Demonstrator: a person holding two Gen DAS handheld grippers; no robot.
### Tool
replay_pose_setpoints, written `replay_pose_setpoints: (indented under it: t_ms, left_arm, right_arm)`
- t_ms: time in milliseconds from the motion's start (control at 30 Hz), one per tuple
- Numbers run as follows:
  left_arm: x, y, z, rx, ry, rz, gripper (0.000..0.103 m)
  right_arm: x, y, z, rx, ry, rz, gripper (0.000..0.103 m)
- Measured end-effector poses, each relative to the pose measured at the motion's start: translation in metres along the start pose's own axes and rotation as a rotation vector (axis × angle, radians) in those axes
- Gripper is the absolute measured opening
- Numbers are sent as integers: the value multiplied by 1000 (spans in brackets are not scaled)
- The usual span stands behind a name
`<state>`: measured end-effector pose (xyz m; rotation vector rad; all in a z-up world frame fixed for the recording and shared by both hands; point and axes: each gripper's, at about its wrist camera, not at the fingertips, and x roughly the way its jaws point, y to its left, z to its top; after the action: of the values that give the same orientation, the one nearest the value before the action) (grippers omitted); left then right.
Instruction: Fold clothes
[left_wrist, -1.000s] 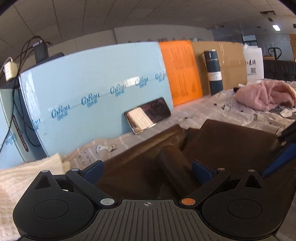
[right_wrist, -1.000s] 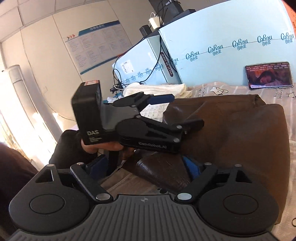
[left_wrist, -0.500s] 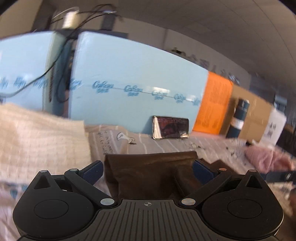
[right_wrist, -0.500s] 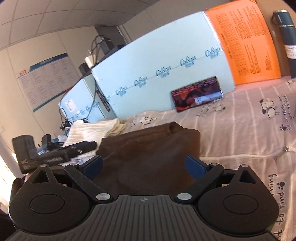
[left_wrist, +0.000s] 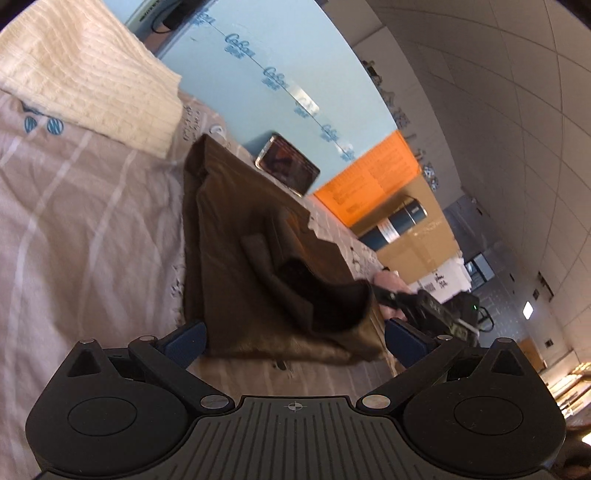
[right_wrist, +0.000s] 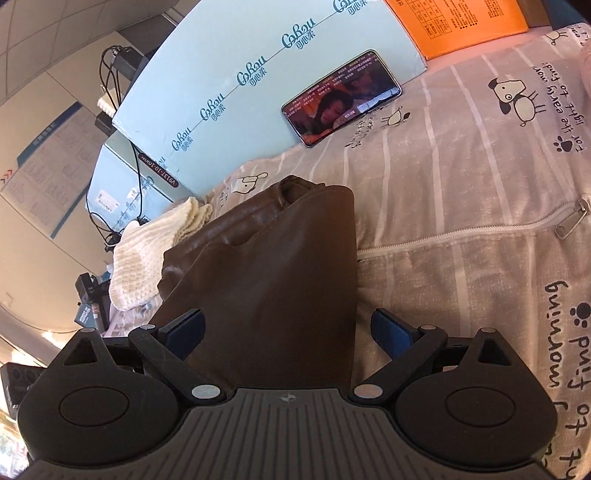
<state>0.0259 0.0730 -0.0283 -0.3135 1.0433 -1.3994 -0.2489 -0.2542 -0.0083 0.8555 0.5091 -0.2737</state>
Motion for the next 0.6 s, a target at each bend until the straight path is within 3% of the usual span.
replay_pose_setpoints:
  t_ms: [267, 600]
  left_arm:
    - [18, -11, -16, -4, 98, 7, 103]
    - [46, 3, -2, -59, -82, -7, 103]
  right_arm:
    - [8, 7, 0, -29, -5, -12, 97]
    - [15, 1, 6, 24, 9, 46, 97]
